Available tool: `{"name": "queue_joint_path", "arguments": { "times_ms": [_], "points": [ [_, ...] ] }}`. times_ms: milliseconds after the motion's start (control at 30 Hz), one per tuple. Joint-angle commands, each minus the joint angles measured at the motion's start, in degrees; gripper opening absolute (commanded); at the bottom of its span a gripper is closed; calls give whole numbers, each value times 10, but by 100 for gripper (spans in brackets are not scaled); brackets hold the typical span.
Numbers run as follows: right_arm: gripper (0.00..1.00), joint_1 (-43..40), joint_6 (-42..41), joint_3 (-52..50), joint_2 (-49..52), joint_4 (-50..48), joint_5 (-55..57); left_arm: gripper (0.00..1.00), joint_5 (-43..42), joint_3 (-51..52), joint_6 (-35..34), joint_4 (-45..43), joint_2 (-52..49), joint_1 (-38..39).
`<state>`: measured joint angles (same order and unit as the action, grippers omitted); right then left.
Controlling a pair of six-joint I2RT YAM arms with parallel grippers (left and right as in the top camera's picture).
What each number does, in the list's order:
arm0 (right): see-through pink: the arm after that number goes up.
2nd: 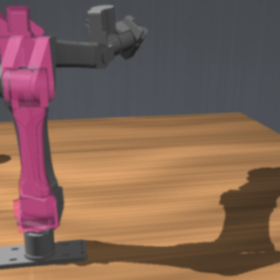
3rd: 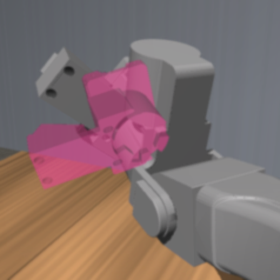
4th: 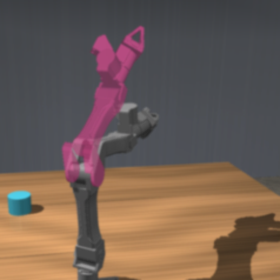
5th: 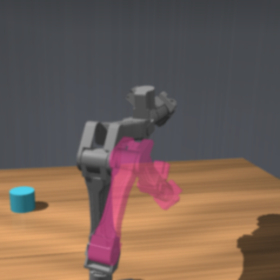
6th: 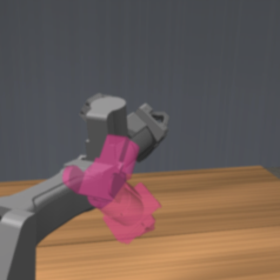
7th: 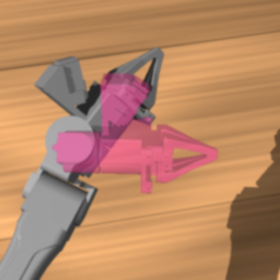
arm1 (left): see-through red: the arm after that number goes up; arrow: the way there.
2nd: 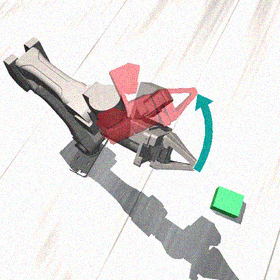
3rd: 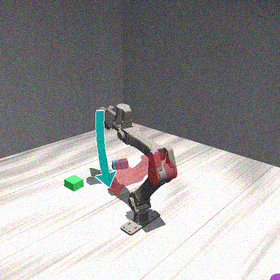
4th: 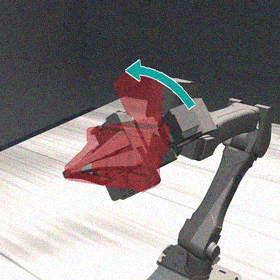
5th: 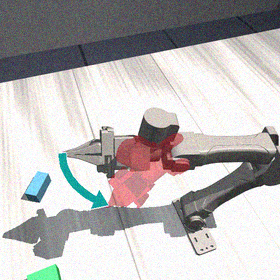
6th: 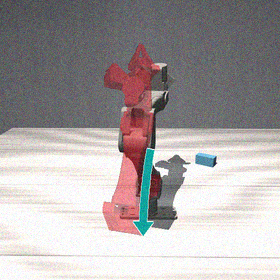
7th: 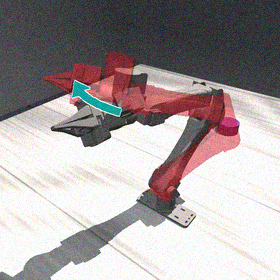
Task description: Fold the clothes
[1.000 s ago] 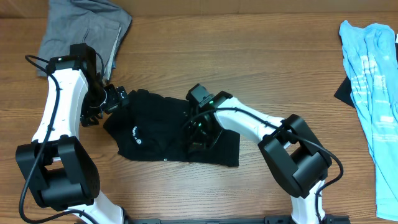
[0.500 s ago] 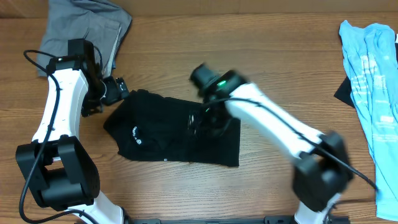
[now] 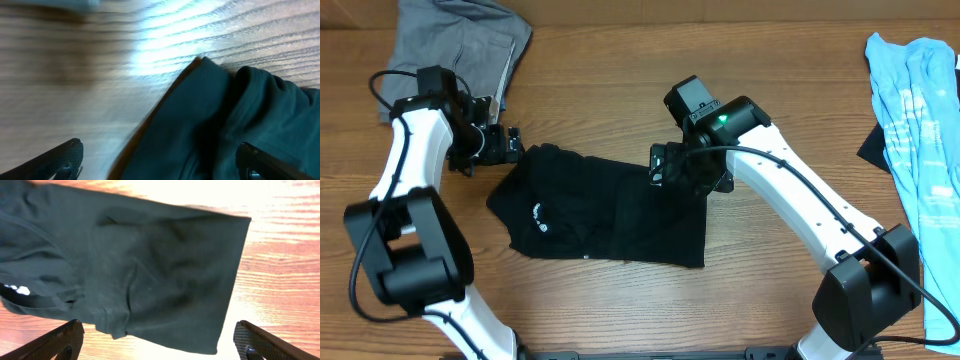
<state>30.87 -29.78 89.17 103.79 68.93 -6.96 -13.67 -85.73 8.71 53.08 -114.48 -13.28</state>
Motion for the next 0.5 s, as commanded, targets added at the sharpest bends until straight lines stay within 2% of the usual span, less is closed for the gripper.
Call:
{"name": "queue_joint_path", "arguments": {
  "times_ms": [0,133,233,333,467],
  "points": [
    [100,0,2,-19,5,-5,9,100,-86,2,46,-23,-53,-3],
    [100,0,2,-43,5,-14,9,99,-136,2,60,-41,-90,-3],
    [100,0,2,-46,5,-18,9,93,-160,2,93,7,-109,1],
    [100,0,2,-46,5,-29,9,81,-158,2,120,69,-110,10],
    [100,0,2,-46,5,-29,9,78,-140,2,130,128,-110,25]
  ]
}}
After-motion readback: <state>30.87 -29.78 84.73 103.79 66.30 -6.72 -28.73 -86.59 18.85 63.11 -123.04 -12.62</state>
